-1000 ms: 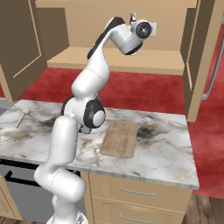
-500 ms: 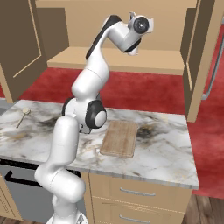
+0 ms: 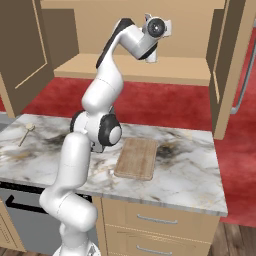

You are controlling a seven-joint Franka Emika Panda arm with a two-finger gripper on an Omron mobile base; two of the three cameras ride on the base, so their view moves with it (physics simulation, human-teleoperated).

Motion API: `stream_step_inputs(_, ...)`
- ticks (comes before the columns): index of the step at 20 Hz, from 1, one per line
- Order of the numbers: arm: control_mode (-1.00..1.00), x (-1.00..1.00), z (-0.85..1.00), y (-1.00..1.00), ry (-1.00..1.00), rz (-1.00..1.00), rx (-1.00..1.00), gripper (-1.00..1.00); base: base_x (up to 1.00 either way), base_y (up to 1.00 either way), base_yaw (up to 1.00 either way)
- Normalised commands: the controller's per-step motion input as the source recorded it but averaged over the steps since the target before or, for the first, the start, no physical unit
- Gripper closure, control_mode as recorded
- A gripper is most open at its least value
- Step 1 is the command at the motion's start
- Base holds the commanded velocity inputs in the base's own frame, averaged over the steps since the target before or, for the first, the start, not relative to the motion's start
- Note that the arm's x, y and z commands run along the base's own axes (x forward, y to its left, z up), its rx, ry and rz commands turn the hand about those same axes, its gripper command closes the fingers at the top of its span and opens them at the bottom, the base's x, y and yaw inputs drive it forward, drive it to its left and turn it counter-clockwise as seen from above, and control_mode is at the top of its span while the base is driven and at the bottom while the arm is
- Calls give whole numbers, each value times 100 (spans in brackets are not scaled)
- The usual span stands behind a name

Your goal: Grab the spray bottle from the cabinet, then place it next to the cutting board for sanitizing. Then grab the dish brush from the countertop next to the sink and place it next to the cutting board.

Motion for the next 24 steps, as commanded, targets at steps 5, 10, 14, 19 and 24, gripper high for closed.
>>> stream_step_inputs(5, -100, 0, 0, 0, 1, 0, 0, 100, 0, 0, 0)
stream_step_inputs(10, -100, 1, 0, 0, 5, 0, 0, 100, 0, 0, 0)
stream_step_inputs(14, -100, 0, 0, 0, 3, 0, 1, 100, 0, 0, 0)
stream_step_inputs(19, -100, -14, 2, 12, -1, -17, 20, 100, 0, 0, 0)
stream_step_inputs(24, -100, -21, 0, 49, -4, -27, 13, 100, 0, 0, 0)
